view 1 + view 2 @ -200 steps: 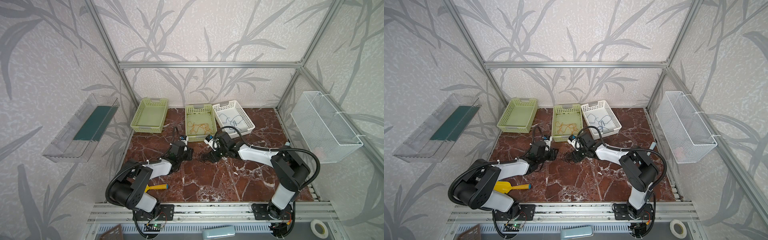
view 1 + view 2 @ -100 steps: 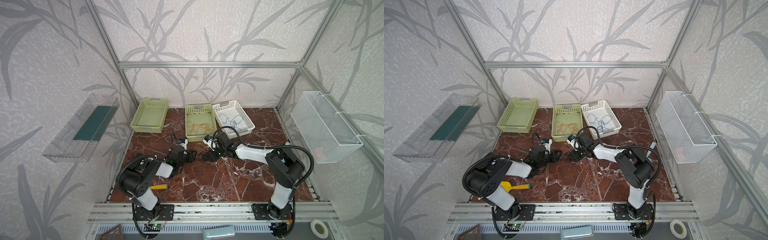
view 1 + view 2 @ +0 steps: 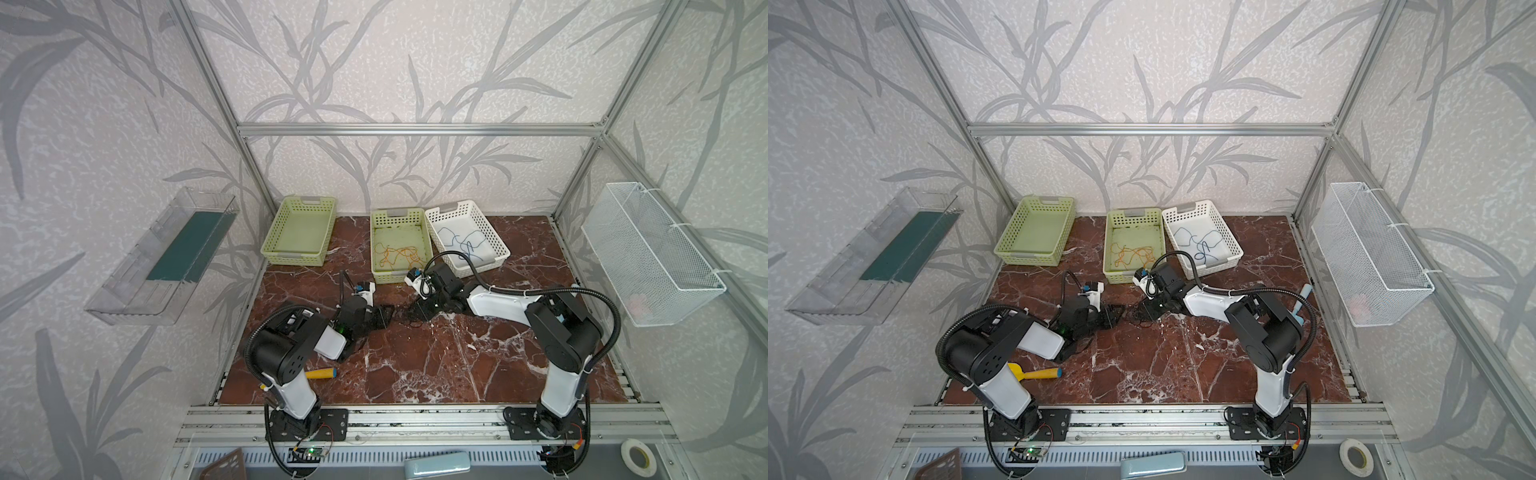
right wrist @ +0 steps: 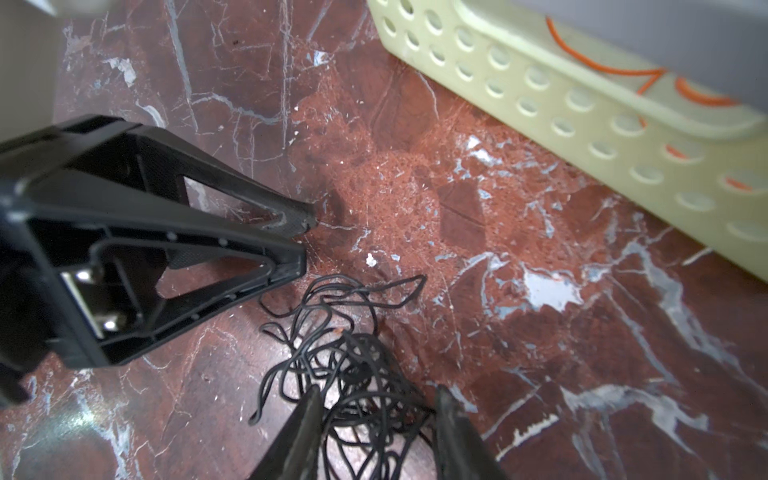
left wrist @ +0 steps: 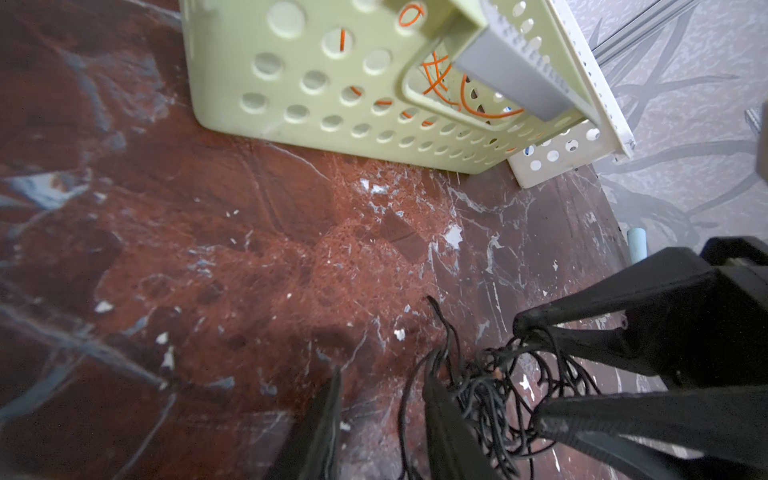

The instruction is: Untangle the cables

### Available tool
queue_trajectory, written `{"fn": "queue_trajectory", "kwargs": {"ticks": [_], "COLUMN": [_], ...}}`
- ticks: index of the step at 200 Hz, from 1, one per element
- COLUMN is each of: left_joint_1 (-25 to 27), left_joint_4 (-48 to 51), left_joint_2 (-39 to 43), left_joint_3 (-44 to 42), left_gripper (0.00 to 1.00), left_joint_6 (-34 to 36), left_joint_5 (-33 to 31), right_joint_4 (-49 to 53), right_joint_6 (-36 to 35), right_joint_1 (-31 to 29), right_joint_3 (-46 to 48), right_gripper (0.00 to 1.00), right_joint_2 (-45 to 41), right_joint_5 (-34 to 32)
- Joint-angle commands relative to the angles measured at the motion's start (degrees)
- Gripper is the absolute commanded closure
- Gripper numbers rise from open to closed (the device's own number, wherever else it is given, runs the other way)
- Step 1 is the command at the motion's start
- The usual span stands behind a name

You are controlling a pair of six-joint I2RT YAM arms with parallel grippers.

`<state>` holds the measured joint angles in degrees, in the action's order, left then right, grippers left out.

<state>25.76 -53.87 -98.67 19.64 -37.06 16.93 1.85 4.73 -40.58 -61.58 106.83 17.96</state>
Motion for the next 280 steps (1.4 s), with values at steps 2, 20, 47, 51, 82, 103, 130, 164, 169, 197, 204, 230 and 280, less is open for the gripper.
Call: {"fn": "queue_trajectory", "kwargs": {"ticks": [2, 20, 47, 51, 82, 103, 130, 164, 169, 197, 204, 230, 280], "left_joint_1": [0.31, 0.58, 0.53, 0.57, 0.76, 0.73, 0.52, 0.11, -0.06, -0.78, -1.22, -3.59, -3.62], "left_joint_4": [-1.28, -2.5, -3.48, -3.24, 5.49, 12.01, 19.61, 26.02, 26.5, 30.49, 31.59, 36.3, 35.93], "left_joint_2": [-2.48, -3.46, -1.67, -0.87, 8.19, 15.67, 23.9, 28.25, 28.69, 31.26, 31.88, 33.84, 31.7], "left_joint_3": [0.94, 1.02, 0.6, 0.68, 2.52, 4.02, 7.05, 12.01, 12.58, 16.27, 17.36, 21.24, 25.77], "left_gripper": [0.75, 0.87, 1.0, 1.0, 1.0, 1.0, 1.0, 1.0, 1.0, 1.0, 1.0, 1.0, 1.0], "left_joint_6": [-0.78, -1.13, -0.48, -0.2, 5.07, 8.74, 13.65, 18.07, 18.43, 21.0, 21.83, 23.14, 19.57], "left_joint_5": [1.36, 1.62, 0.27, -0.1, -5.52, -9.79, -12.37, -11.93, -11.85, -11.8, -11.9, -9.96, 0.1], "right_joint_4": [-0.06, -1.17, -2.78, -3.11, -6.1, -6.02, -4.41, -0.21, 0.67, 2.94, 3.47, 3.43, -2.11], "right_joint_6": [0.74, 1.58, 3.71, 4.07, 7.48, 8.36, 7.9, 4.69, 4.28, 3.06, 2.92, 5.25, 3.61], "right_joint_1": [-0.29, -0.04, 1.2, 1.5, 5.33, 8.91, 13.03, 15.65, 15.89, 18.55, 19.44, 22.92, 20.94], "right_joint_3": [-1.26, -0.67, 1.07, 1.54, 6.61, 9.67, 12.67, 13.77, 13.9, 15.37, 15.63, 17.27, 16.63], "right_gripper": [0.6, 0.63, 0.71, 0.72, 0.79, 0.81, 0.81, 0.81, 0.81, 0.81, 0.81, 0.85, 0.7], "right_joint_2": [0.41, 0.1, -1.44, -1.96, -7.18, -11.04, -14.02, -15.45, -15.65, -16.82, -16.99, -17.82, -18.03], "right_joint_5": [-0.95, -0.91, 0.02, 0.33, 1.46, 2.05, 2.56, 2.39, 2.11, 1.13, 0.93, 1.23, 9.62]}}
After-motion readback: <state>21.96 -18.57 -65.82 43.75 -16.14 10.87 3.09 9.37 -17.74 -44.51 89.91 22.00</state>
